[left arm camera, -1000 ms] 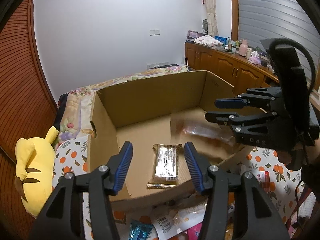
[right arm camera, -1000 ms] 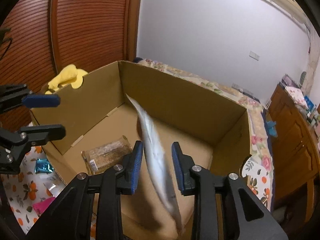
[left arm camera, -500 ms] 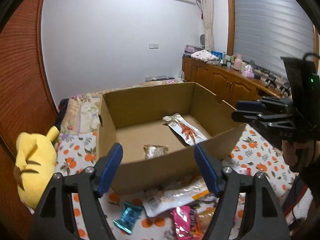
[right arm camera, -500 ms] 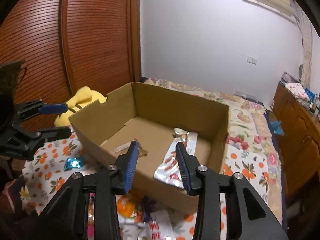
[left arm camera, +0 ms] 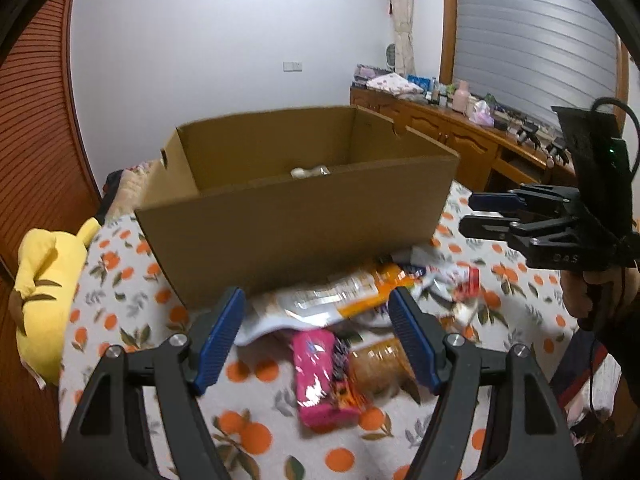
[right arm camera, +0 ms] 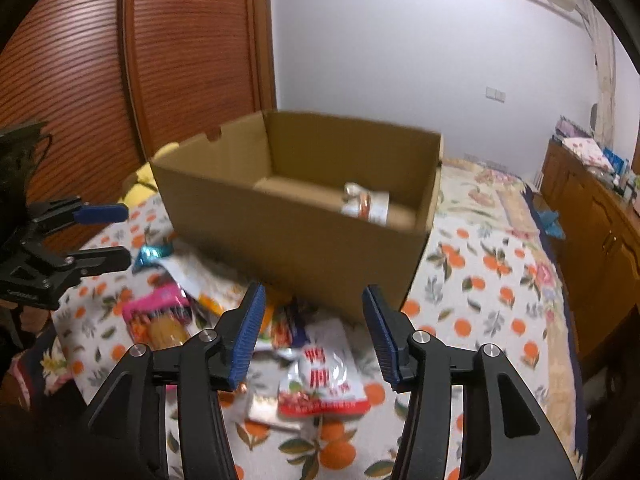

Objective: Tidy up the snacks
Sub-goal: 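Grasp the pink sausage packet with the left gripper while the right grasps the duck-gizzard pouch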

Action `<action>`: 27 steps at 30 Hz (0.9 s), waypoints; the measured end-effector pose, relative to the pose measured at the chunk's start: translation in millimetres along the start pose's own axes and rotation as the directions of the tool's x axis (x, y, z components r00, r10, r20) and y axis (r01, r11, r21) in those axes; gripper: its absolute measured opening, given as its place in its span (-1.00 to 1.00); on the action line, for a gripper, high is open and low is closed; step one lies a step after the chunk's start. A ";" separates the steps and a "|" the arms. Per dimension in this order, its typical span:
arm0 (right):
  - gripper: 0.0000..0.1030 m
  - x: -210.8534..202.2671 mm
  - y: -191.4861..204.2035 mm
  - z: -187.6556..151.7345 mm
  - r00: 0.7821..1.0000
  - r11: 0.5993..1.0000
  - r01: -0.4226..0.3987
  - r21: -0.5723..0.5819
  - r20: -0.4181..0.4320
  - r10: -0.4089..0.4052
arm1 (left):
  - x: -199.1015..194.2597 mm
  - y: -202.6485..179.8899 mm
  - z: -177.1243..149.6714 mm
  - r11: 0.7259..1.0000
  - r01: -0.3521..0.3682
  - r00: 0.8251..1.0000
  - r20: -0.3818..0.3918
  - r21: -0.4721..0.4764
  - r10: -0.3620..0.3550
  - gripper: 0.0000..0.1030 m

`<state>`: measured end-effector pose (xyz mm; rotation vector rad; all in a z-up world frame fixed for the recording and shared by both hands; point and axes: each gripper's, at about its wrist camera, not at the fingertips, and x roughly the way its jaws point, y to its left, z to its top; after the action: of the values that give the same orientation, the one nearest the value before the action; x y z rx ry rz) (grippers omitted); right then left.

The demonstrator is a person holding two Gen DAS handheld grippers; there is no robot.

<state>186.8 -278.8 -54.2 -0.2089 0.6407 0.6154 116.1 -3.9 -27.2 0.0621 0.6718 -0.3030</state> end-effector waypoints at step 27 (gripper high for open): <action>0.27 65.4 -7.8 -37.8 0.974 0.999 0.038 -0.014 -0.222 -0.040 | 38.6 -38.3 -35.9 1.000 0.009 0.995 -0.101 0.016 -0.007 0.46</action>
<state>214.0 -268.0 -124.3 -0.3011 0.8480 0.5616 111.6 -44.8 -77.7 0.0910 0.7704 -0.3147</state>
